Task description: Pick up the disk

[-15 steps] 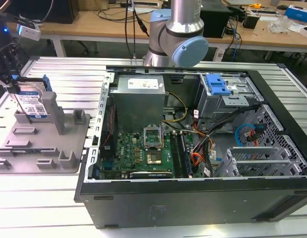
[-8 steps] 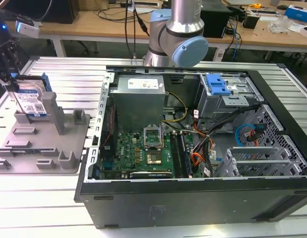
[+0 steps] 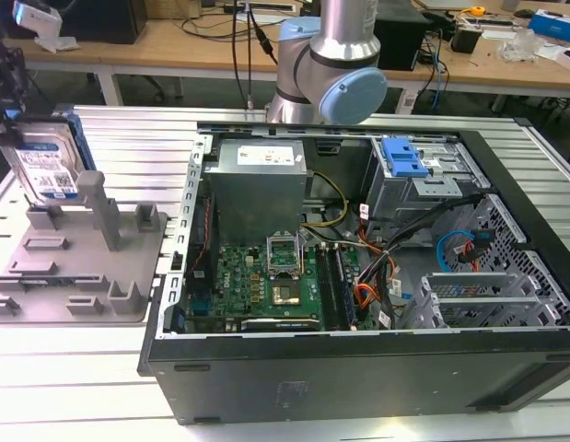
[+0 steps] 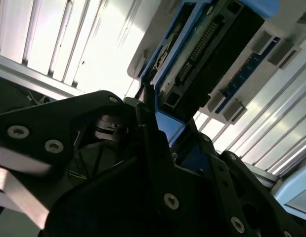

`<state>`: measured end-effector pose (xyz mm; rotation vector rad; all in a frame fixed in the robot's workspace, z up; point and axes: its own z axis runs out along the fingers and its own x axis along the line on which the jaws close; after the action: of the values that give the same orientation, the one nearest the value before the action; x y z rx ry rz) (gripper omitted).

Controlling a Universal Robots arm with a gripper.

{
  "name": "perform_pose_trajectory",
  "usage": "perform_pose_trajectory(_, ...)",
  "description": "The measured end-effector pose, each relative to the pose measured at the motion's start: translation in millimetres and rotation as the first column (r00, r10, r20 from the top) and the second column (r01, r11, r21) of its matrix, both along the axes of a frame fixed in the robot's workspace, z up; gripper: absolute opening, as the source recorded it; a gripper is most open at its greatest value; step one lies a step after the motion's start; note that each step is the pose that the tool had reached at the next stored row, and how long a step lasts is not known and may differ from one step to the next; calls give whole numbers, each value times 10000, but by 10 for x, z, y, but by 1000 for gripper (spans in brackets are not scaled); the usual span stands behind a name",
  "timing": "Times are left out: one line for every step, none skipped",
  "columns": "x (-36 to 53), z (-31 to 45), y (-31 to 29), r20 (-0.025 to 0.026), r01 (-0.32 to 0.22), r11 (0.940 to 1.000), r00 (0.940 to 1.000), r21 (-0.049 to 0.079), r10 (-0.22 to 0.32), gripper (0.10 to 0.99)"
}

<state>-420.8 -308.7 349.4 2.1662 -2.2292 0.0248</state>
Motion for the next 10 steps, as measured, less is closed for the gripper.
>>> perform_pose_trajectory(0,78,0,0,0,10000,10000,1,0,369)
perform_pose_trajectory(0,122,0,0,0,10000,10000,0,0,369)
perform_pose_trajectory(0,171,0,0,0,10000,10000,1,0,369)
perform_pose_trajectory(0,238,0,0,0,10000,10000,0,0,369)
perform_pose_trajectory(0,338,0,0,0,10000,10000,0,0,369)
perform_pose_trajectory(0,404,0,0,-1,10000,10000,0,1,369)
perform_pose_trajectory(0,452,0,0,0,10000,10000,1,0,369)
perform_pose_trajectory(0,544,0,-1,0,10000,10000,0,0,369)
perform_pose_trajectory(0,636,0,0,0,10000,10000,0,0,369)
perform_pose_trajectory(0,734,-1,-1,-1,10000,10000,0,1,369)
